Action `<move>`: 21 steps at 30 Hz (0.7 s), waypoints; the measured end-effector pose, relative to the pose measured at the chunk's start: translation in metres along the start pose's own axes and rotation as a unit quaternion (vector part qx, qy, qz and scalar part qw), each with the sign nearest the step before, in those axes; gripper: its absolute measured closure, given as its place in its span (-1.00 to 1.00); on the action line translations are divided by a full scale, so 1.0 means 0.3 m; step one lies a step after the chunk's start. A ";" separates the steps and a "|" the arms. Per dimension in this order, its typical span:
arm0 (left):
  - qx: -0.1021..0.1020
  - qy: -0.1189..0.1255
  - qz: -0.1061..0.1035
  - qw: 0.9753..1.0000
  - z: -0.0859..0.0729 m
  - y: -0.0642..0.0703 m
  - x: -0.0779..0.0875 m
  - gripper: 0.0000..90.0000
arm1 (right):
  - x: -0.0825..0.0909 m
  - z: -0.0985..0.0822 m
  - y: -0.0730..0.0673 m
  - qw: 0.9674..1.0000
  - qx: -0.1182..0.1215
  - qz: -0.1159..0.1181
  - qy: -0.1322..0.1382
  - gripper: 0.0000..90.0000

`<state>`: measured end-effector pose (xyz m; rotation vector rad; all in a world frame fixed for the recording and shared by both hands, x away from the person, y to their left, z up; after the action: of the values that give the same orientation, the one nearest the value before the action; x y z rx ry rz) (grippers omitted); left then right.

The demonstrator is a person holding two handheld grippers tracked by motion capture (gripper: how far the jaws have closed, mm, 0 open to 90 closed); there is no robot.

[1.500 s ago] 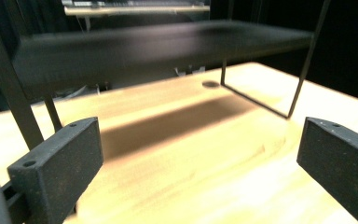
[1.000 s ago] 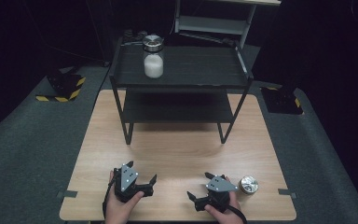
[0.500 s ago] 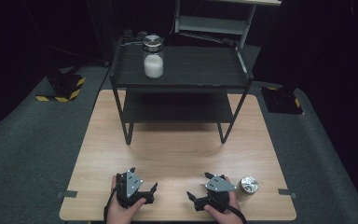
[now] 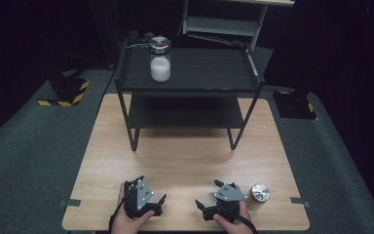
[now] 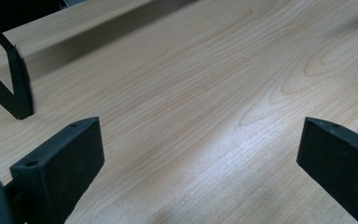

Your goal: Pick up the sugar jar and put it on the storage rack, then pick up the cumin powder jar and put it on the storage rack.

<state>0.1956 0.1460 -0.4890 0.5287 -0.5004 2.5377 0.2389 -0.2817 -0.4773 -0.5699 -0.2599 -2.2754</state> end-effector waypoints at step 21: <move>0.030 0.017 -0.016 0.999 -0.025 -0.035 0.012 -0.98 | -0.004 0.006 0.008 1.000 0.014 0.017 -0.005 -0.98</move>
<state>0.1962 0.1593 -0.4912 0.5097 -0.4012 2.5344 0.2420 -0.2821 -0.4763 -0.5674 -0.2848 -2.2322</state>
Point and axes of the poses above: each handheld gripper's, and its own axes: x roughly backward along the jaws, z roughly out of its top, y roughly to its right, the point moved 2 cm from there along -x, roughly forward along the jaws, and after that the axes turned 4 degrees about -x, right-handed, at the moved point
